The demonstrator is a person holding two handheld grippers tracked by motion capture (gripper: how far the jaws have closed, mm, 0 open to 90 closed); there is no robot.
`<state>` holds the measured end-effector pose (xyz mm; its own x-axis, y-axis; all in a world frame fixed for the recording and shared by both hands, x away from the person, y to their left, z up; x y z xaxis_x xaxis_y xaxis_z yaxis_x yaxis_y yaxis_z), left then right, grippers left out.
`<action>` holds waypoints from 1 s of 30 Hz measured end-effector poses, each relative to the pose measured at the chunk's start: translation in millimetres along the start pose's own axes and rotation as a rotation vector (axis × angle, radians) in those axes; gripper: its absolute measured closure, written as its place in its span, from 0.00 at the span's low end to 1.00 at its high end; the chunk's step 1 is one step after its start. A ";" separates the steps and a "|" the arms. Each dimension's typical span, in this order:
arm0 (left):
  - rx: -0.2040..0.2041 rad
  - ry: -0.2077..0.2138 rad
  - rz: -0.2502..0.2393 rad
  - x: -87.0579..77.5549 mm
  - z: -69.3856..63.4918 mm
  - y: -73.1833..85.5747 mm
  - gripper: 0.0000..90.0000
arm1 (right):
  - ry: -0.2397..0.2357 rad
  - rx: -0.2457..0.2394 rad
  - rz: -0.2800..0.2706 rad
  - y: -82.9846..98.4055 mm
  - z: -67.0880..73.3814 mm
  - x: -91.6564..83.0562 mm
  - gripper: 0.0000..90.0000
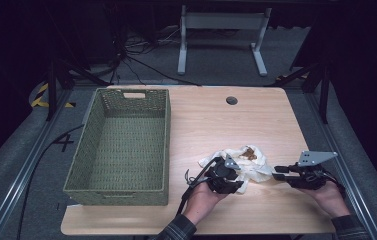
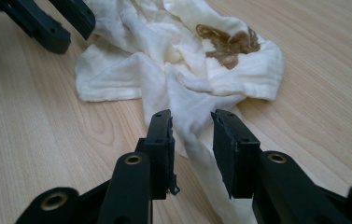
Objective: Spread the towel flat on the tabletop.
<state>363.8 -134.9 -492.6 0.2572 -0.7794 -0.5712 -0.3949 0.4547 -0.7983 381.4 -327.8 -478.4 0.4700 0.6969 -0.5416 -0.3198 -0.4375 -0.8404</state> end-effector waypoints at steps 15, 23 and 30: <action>0.044 0.023 0.048 8.5 -1.2 10.1 0.97 | 0.018 0.013 0.028 4.9 -5.4 4.0 0.97; 0.032 0.038 0.024 -32.4 2.4 5.2 0.98 | 0.054 0.027 -0.005 3.5 -14.2 -17.1 0.97; 0.002 0.045 0.079 -52.7 7.2 25.1 0.98 | 0.021 0.068 0.065 17.9 -11.3 -17.4 0.97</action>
<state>346.7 -79.3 -483.9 0.1852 -0.7599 -0.6230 -0.4102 0.5163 -0.7518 376.8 -354.2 -484.2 0.4633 0.6558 -0.5960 -0.4051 -0.4414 -0.8006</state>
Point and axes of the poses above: each handheld gripper's, and its own axes: x roughly forward along the jaws, y roughly out of its underside, z roughly to its left, the point moved 8 cm from there along x, roughly forward along the jaws, and after that the axes turned 9 degrees about -z, right-handed, at the moved point
